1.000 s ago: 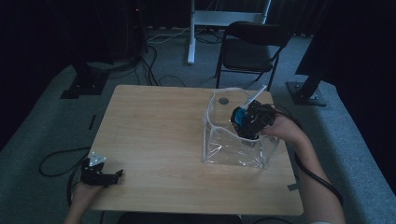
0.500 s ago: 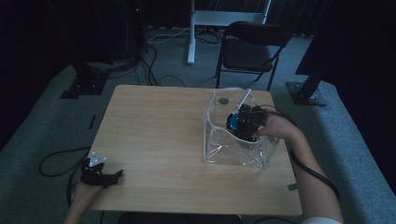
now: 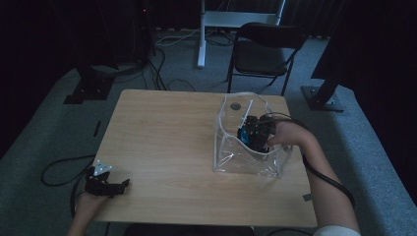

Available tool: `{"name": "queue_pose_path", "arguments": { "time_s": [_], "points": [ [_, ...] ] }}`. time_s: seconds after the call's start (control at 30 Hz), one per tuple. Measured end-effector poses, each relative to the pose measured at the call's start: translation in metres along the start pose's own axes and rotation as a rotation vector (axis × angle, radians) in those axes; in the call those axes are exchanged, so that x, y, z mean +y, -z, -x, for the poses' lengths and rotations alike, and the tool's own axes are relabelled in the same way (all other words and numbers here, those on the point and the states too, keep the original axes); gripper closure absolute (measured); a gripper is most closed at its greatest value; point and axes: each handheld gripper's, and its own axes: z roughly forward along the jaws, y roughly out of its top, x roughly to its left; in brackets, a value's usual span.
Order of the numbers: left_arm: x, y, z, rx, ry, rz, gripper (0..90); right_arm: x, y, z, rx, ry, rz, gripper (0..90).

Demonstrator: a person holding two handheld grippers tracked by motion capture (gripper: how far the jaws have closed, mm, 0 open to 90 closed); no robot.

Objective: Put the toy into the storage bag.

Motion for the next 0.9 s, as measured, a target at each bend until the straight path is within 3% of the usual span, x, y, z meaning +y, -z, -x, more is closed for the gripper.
{"name": "queue_pose_path", "arguments": {
  "time_s": [0.9],
  "points": [
    [0.0, 0.0, 0.0, -0.003, -0.004, 0.0, 0.3, 0.019, -0.043, 0.006, -0.001, 0.022, -0.21, 26.1]
  ]
}}
